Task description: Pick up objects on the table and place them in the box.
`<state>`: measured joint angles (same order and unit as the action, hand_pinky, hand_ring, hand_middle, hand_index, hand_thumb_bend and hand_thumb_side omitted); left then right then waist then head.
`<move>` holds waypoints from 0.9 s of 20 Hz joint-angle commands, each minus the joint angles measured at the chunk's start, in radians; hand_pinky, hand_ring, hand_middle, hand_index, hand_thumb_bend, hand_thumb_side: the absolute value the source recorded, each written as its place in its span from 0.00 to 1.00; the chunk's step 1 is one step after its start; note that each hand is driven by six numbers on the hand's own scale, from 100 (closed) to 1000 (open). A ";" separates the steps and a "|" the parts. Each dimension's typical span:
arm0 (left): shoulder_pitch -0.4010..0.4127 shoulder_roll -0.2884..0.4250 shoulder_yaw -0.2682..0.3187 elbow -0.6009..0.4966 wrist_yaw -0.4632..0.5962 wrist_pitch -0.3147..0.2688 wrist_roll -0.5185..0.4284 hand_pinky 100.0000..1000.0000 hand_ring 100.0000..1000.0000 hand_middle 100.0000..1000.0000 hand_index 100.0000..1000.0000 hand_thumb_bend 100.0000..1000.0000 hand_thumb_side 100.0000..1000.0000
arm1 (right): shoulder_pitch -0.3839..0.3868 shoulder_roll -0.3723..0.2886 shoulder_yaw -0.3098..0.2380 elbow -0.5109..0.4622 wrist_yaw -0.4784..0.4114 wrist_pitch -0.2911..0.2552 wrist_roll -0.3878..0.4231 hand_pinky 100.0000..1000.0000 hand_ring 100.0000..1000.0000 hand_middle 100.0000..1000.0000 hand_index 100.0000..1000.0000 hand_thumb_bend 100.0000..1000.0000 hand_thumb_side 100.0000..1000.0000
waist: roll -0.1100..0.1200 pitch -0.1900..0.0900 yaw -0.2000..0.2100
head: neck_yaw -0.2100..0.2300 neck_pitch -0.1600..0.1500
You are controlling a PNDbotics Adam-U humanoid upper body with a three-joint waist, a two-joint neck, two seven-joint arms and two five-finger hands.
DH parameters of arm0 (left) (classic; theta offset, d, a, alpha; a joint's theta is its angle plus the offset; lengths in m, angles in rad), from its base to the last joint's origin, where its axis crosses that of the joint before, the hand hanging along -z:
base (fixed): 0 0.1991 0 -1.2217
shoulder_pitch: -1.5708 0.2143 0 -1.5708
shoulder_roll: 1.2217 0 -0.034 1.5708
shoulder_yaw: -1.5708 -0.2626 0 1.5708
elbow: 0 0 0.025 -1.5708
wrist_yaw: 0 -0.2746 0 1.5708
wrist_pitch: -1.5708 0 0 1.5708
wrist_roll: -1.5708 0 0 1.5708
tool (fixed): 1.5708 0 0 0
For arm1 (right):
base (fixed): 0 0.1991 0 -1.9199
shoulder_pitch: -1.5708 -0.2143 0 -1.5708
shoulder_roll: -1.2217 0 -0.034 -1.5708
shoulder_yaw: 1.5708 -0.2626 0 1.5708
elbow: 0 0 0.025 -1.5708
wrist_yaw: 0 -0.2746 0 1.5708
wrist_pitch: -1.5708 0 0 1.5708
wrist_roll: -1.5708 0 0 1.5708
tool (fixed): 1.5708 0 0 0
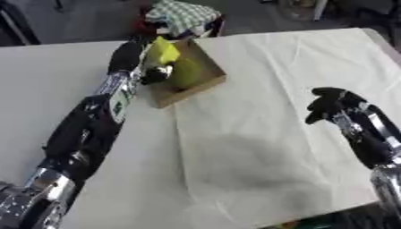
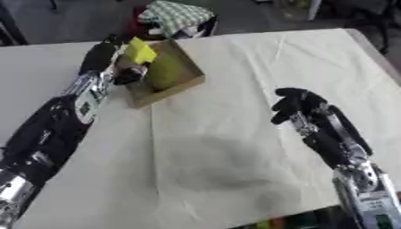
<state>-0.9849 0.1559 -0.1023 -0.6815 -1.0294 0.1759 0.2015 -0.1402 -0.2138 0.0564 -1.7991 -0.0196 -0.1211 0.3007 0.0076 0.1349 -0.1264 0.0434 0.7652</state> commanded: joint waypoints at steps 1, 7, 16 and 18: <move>-0.015 0.020 0.012 -0.036 0.017 -0.010 0.053 0.75 0.83 0.95 1.00 0.69 0.81 | -0.011 -0.006 -0.001 -0.009 -0.008 -0.002 0.002 0.54 0.50 0.53 0.77 0.00 0.59 | -0.001 -0.012 0.002 | -0.001 0.005; 0.001 0.049 0.006 -0.111 0.146 -0.044 0.132 0.72 0.80 0.91 0.95 0.54 0.75 | -0.011 -0.007 -0.004 -0.009 -0.006 -0.002 0.000 0.54 0.50 0.53 0.77 0.00 0.59 | -0.001 -0.012 0.011 | -0.008 0.005; 0.189 0.209 -0.067 -0.680 0.689 -0.155 0.056 0.68 0.74 0.78 0.84 0.00 0.65 | -0.011 -0.012 -0.015 -0.009 0.001 -0.001 -0.011 0.54 0.50 0.53 0.77 0.00 0.59 | 0.003 -0.007 0.044 | -0.026 0.002; 0.271 0.240 -0.054 -0.816 0.826 -0.170 0.016 0.66 0.71 0.75 0.83 0.00 0.68 | -0.011 -0.012 -0.017 -0.009 0.003 -0.001 -0.013 0.54 0.50 0.53 0.77 0.00 0.59 | 0.002 -0.006 0.052 | -0.032 -0.001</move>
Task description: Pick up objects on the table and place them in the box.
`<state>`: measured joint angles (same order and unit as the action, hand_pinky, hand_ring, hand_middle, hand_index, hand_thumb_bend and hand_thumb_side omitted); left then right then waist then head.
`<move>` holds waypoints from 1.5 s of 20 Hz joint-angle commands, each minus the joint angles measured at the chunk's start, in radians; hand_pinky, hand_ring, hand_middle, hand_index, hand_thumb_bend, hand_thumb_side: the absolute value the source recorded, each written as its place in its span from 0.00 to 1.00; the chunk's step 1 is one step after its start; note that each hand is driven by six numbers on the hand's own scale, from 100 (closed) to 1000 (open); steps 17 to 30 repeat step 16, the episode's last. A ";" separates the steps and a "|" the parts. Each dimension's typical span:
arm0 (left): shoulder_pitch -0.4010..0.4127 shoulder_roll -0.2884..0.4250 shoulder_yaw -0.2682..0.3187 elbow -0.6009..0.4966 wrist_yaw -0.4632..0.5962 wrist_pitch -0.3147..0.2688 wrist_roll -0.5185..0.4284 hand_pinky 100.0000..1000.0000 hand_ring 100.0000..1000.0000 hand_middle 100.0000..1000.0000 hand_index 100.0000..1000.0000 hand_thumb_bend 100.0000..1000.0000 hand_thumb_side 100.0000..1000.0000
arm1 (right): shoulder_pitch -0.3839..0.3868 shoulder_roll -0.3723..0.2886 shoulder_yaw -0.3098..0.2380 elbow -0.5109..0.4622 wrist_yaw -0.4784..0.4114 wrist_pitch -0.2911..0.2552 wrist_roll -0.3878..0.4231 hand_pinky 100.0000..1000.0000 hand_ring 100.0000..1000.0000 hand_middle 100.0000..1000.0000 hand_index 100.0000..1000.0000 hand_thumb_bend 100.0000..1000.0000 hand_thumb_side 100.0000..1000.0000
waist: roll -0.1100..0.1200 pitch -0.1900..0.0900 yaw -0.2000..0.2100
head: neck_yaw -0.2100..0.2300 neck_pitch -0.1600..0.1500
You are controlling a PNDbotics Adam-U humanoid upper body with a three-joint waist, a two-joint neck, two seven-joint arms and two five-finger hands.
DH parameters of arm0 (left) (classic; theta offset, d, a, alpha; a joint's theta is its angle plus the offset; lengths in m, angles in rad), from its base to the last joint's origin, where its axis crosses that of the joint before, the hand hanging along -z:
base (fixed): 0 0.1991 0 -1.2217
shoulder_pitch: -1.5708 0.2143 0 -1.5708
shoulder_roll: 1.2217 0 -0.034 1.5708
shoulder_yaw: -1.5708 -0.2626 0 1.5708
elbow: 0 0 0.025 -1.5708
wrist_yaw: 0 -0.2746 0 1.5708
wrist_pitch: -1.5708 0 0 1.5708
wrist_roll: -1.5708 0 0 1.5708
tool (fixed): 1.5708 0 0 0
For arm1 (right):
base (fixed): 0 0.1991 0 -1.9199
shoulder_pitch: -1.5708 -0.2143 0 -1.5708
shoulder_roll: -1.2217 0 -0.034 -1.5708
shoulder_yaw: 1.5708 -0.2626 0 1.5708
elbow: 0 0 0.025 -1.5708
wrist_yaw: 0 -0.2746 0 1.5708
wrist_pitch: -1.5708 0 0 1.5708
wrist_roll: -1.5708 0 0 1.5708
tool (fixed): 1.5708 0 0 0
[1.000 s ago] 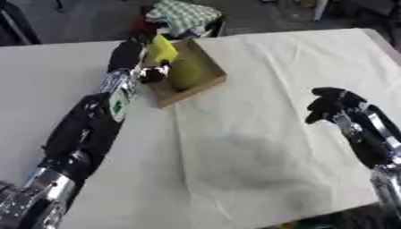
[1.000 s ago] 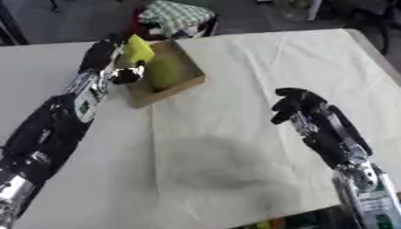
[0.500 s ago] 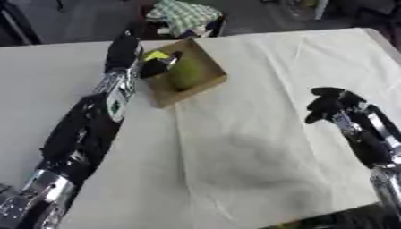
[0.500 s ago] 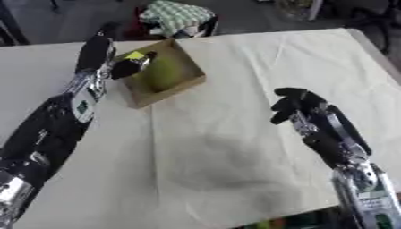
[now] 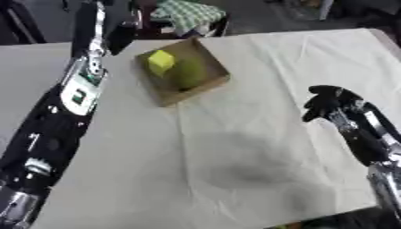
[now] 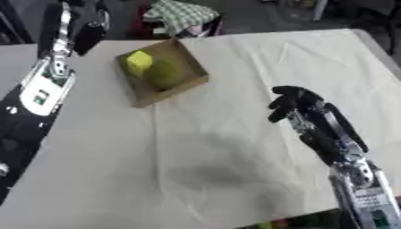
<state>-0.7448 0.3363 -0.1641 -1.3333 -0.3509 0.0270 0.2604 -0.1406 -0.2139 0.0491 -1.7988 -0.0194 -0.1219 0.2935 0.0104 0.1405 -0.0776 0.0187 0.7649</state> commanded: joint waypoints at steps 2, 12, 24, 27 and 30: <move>0.117 0.074 0.034 -0.274 0.235 -0.015 -0.055 0.64 0.67 0.72 0.81 0.00 0.71 | -0.009 -0.013 -0.016 -0.009 0.005 0.000 -0.012 0.54 0.50 0.53 0.77 0.00 0.59 | -0.003 -0.010 0.010 | -0.010 -0.001; 0.487 0.020 0.117 -0.537 0.352 0.013 -0.085 0.60 0.58 0.62 0.74 0.00 0.81 | -0.006 -0.016 -0.037 -0.012 0.015 0.000 -0.036 0.54 0.50 0.53 0.78 0.00 0.59 | 0.000 -0.006 0.040 | -0.016 0.002; 0.588 -0.030 0.121 -0.550 0.366 0.000 -0.093 0.60 0.57 0.62 0.74 0.00 0.84 | -0.006 -0.017 -0.045 -0.013 0.017 0.001 -0.046 0.54 0.50 0.53 0.78 0.00 0.58 | 0.003 -0.010 0.050 | -0.014 0.004; 0.588 -0.030 0.121 -0.550 0.366 0.000 -0.093 0.60 0.57 0.62 0.74 0.00 0.84 | -0.006 -0.017 -0.045 -0.013 0.017 0.001 -0.046 0.54 0.50 0.53 0.78 0.00 0.58 | 0.003 -0.010 0.050 | -0.014 0.004; 0.588 -0.030 0.121 -0.550 0.366 0.000 -0.093 0.60 0.57 0.62 0.74 0.00 0.84 | -0.006 -0.017 -0.045 -0.013 0.017 0.001 -0.046 0.54 0.50 0.53 0.78 0.00 0.58 | 0.003 -0.010 0.050 | -0.014 0.004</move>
